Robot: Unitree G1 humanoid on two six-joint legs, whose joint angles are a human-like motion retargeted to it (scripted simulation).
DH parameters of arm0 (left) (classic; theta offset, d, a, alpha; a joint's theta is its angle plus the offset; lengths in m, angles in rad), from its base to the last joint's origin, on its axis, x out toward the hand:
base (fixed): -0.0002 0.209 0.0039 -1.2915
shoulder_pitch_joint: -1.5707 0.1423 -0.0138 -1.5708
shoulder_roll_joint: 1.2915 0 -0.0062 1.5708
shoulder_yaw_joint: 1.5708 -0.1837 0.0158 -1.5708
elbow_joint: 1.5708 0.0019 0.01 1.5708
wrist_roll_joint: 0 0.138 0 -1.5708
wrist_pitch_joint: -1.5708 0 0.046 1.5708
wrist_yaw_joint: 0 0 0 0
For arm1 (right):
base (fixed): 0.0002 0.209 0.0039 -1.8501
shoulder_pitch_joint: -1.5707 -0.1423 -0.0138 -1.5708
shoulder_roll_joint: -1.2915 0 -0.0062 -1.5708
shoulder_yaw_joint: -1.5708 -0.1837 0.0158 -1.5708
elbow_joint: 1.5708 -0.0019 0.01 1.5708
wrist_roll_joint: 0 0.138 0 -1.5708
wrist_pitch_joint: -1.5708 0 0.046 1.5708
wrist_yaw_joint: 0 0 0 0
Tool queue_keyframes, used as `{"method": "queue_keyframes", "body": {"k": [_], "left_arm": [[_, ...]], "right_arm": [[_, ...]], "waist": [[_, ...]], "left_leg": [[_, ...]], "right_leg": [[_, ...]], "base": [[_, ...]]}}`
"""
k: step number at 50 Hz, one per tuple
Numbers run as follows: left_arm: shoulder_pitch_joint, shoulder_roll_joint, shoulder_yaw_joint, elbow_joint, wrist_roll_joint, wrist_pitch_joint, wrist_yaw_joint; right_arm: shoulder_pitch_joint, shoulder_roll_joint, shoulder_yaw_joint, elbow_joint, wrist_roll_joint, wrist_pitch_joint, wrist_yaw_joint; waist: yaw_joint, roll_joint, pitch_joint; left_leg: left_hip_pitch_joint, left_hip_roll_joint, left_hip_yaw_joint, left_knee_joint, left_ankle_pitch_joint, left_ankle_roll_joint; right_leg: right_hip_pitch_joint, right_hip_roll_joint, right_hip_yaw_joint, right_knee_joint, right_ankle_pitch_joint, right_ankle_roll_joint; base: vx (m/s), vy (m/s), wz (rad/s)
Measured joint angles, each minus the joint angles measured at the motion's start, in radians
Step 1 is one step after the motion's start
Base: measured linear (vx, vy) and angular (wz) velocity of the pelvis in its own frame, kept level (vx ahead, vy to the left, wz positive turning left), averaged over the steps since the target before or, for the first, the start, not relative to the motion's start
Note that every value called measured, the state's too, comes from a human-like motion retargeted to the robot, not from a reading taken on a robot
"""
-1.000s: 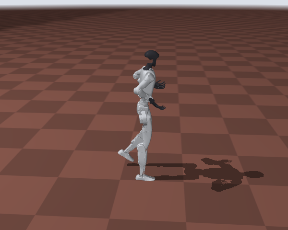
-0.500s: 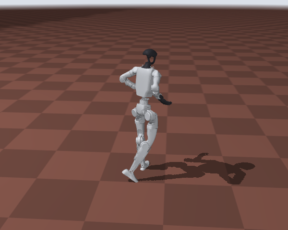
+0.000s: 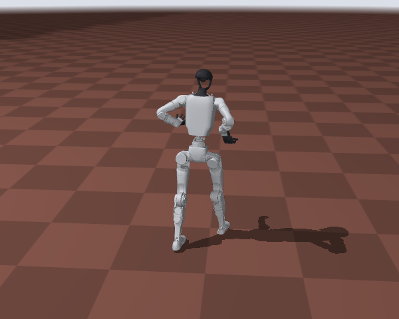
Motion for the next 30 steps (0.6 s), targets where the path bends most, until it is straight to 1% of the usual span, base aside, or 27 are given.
{"method": "queue_keyframes", "body": {"k": [2, 5, 8, 10, 12, 14, 16, 18, 20, 23, 25, 27, 28, 30], "left_arm": [[-0.001, 0.003, 0.006, 0.0, 0.0, 0.002, 0.007], [-0.001, 0.006, 0.012, 0.005, 0.007, 0.008, 0.021], [0.001, 0.012, 0.012, 0.008, 0.023, 0.018, 0.034], [0.003, 0.018, 0.014, 0.004, 0.028, 0.025, 0.036], [0.009, 0.022, 0.016, -0.002, 0.029, 0.029, 0.031], [0.016, 0.024, 0.018, -0.007, 0.028, 0.028, 0.023], [0.025, 0.025, 0.021, -0.011, 0.029, 0.024, 0.012], [0.032, 0.024, 0.027, -0.013, 0.028, 0.018, 0.005], [0.036, 0.023, 0.037, -0.013, 0.025, 0.012, 0.005], [0.034, 0.02, 0.058, -0.014, 0.019, 0.005, 0.014], [0.036, 0.02, 0.07, -0.019, 0.019, 0.002, 0.015], [0.036, 0.019, 0.073, -0.026, 0.014, 0.003, 0.009], [0.034, 0.019, 0.071, -0.029, 0.01, 0.004, 0.003], [0.03, 0.023, 0.066, -0.033, 0.008, 0.006, -0.009]], "right_arm": [[-0.005, 0.001, 0.003, 0.0, 0.002, 0.0, -0.005], [-0.01, 0.004, 0.012, -0.003, 0.007, -0.01, -0.017], [-0.015, 0.007, 0.029, -0.009, 0.011, -0.026, -0.03], [-0.022, 0.007, 0.038, -0.013, 0.01, -0.032, -0.037], [-0.024, 0.002, 0.047, -0.013, 0.006, -0.032, -0.038], [-0.027, -0.001, 0.057, -0.013, 0.002, -0.03, -0.035], [-0.027, -0.002, 0.068, -0.012, -0.002, -0.029, -0.026], [-0.03, 0.0, 0.077, -0.008, -0.005, -0.029, -0.016], [-0.033, 0.003, 0.082, -0.003, -0.008, -0.028, -0.008], [-0.047, 0.012, 0.083, 0.009, -0.016, -0.024, -0.001], [-0.051, 0.017, 0.083, 0.012, -0.021, -0.023, 0.006], [-0.052, 0.02, 0.082, 0.015, -0.013, -0.024, 0.013], [-0.053, 0.022, 0.082, 0.017, -0.007, -0.026, 0.018], [-0.048, 0.023, 0.081, 0.02, 0.001, -0.028, 0.024]], "waist": [[0.014, -0.008, -0.012], [0.044, -0.027, -0.027], [0.064, -0.069, -0.039], [0.072, -0.084, -0.062], [0.091, -0.094, -0.08], [0.12, -0.104, -0.092], [0.155, -0.114, -0.096], [0.193, -0.121, -0.097], [0.231, -0.119, -0.093], [0.291, -0.09, -0.072], [0.322, -0.057, -0.052], [0.34, -0.032, -0.034], [0.345, -0.025, -0.027], [0.35, -0.025, -0.023]], "left_leg": [[0.014, 0.0, -0.012, 0.033, 0.035, 0.012], [0.003, -0.005, 0.022, 0.147, 0.131, 0.038], [-0.114, -0.013, 0.124, 0.428, 0.239, 0.093], [-0.252, 0.006, 0.195, 0.654, 0.266, 0.135], [-0.373, 0.017, 0.246, 0.801, 0.241, 0.169], [-0.472, 0.007, 0.275, 0.866, 0.185, 0.189], [-0.545, -0.017, 0.292, 0.844, 0.134, 0.197], [-0.597, -0.036, 0.308, 0.75, 0.111, 0.196], [-0.621, -0.04, 0.33, 0.588, 0.124, 0.19], [-0.593, -0.011, 0.393, 0.243, 0.204, 0.15], [-0.567, 0.023, 0.447, 0.037, 0.256, 0.095], [-0.552, 0.048, 0.493, -0.106, 0.282, 0.021], [-0.549, 0.055, 0.504, -0.155, 0.287, -0.013], [-0.564, 0.062, 0.499, -0.171, 0.266, -0.057]], "right_leg": [[0.035, 0.0, 0.007, 0.012, -0.012, -0.031], [0.1, -0.018, -0.013, 0.054, -0.096, -0.077], [0.162, -0.059, -0.033, 0.084, -0.173, -0.088], [0.179, -0.074, -0.053, 0.091, -0.201, -0.086], [0.192, -0.082, -0.066, 0.091, -0.219, -0.074], [0.202, -0.086, -0.068, 0.09, -0.231, -0.054], [0.213, -0.09, -0.061, 0.089, -0.241, -0.033], [0.223, -0.088, -0.048, 0.088, -0.248, -0.02], [0.233, -0.078, -0.034, 0.089, -0.256, -0.018], [0.269, -0.03, -0.005, 0.084, -0.271, -0.03], [0.315, 0.016, 0.01, 0.077, -0.286, -0.036], [0.369, 0.05, 0.021, 0.067, -0.3, -0.037], [0.394, 0.06, 0.025, 0.063, -0.305, -0.036], [0.434, 0.064, 0.032, 0.063, -0.311, -0.036]], "base": [[0.64, -0.28, 0.44], [0.66, -0.3, 0.28], [0.62, -0.29, 0.4], [0.55, -0.25, 0.52], [0.52, -0.21, 0.29], [0.5, -0.18, -0.02], [0.49, -0.14, -0.27], [0.49, -0.11, -0.41], [0.5, -0.08, -0.55], [0.53, -0.04, -0.78], [0.59, 0.0, -0.81], [0.62, 0.02, -0.64], [0.63, 0.04, -0.47], [0.65, 0.06, -0.31]]}}
